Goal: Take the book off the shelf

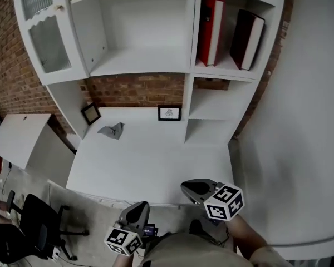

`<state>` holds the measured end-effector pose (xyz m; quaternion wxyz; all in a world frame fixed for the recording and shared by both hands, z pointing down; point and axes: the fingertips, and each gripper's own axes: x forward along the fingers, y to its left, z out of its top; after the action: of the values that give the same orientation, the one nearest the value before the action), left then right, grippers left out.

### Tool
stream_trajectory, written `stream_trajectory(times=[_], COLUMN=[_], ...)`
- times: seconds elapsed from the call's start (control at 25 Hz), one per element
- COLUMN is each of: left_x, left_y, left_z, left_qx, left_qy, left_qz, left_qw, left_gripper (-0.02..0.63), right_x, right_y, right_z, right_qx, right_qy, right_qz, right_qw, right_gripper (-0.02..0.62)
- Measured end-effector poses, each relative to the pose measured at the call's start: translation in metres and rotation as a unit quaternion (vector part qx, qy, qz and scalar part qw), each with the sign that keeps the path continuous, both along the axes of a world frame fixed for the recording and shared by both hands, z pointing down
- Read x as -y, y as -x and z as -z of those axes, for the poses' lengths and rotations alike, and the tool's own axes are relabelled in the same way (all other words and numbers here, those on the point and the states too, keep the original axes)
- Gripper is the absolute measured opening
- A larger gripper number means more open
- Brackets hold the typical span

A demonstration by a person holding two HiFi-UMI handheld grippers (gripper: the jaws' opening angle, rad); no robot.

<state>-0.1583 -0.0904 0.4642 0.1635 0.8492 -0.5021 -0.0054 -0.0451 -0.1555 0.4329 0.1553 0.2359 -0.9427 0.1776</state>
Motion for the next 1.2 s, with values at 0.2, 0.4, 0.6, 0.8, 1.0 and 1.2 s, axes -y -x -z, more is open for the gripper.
stream_trajectory(times=[0.2, 0.4, 0.6, 0.8, 1.0, 1.2], left_x=[0.017, 0.04, 0.062, 0.084, 0.104, 0.107], left_y=[-0.029, -0.053, -0.073, -0.093, -0.116, -0.123], left_z=[0.004, 0.013, 0.02, 0.024, 0.034, 0.035], left_qx=[0.004, 0.007, 0.008, 0.023, 0.042, 0.048], left_qy=[-0.005, -0.019, -0.015, -0.009, -0.019, -0.02], left_qz=[-0.071, -0.083, -0.065, -0.053, -0.058, -0.052], left_qw=[0.9975, 0.9963, 0.9977, 0.9983, 0.9973, 0.9973], left_gripper=[0.005, 0.005, 0.005, 0.005, 0.005, 0.005], right_x=[0.024, 0.071, 0.142, 0.199, 0.243, 0.297], right_y=[-0.048, -0.084, -0.117, -0.131, -0.13, -0.123], right_z=[0.035, 0.075, 0.146, 0.211, 0.267, 0.301], right_qx=[0.014, 0.036, 0.103, 0.14, 0.143, 0.095], right_qy=[-0.04, -0.089, -0.156, -0.205, -0.254, -0.284], right_qz=[-0.097, -0.143, -0.199, -0.191, -0.182, -0.208], right_qw=[0.994, 0.985, 0.962, 0.95, 0.939, 0.931], right_gripper=[0.007, 0.008, 0.033, 0.245, 0.25, 0.262])
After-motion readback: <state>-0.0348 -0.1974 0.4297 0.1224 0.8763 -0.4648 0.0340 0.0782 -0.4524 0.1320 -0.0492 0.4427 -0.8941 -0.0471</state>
